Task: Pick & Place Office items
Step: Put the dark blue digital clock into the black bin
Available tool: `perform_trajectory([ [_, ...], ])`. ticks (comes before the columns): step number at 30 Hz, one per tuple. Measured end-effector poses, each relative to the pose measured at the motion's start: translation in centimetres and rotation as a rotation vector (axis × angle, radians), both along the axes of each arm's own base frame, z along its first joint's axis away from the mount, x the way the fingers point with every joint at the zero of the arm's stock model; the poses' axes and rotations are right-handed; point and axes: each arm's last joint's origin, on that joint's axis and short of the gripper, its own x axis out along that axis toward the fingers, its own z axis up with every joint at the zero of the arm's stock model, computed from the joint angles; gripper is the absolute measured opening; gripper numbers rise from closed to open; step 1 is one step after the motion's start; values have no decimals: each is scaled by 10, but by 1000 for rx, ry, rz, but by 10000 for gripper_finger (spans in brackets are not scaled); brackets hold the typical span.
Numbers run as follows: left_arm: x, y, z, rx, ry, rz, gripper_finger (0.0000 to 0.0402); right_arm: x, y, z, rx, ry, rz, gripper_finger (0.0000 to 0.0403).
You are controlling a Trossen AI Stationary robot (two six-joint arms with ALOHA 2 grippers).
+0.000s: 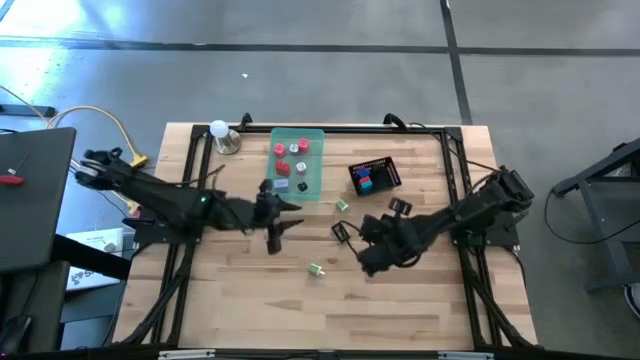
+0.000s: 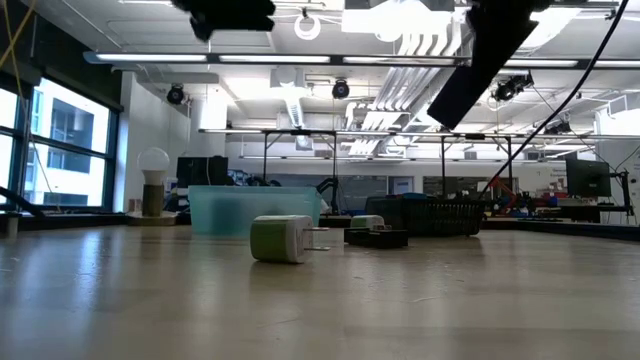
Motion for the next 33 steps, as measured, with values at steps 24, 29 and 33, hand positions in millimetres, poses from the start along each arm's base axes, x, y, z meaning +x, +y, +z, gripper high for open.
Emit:
perform_trajectory([
  [24, -6, 43, -38, -95, -50, -211, 144, -26, -128, -5, 138, 114, 178, 52],
  [29, -7, 43, -43, -95, -1, -212, 144, -29, -147, -3, 115, 176, 225, 52],
  [33, -6, 43, -43, -94, 2, -211, 144, -29, -159, -8, 109, 286, 329, 52],
])
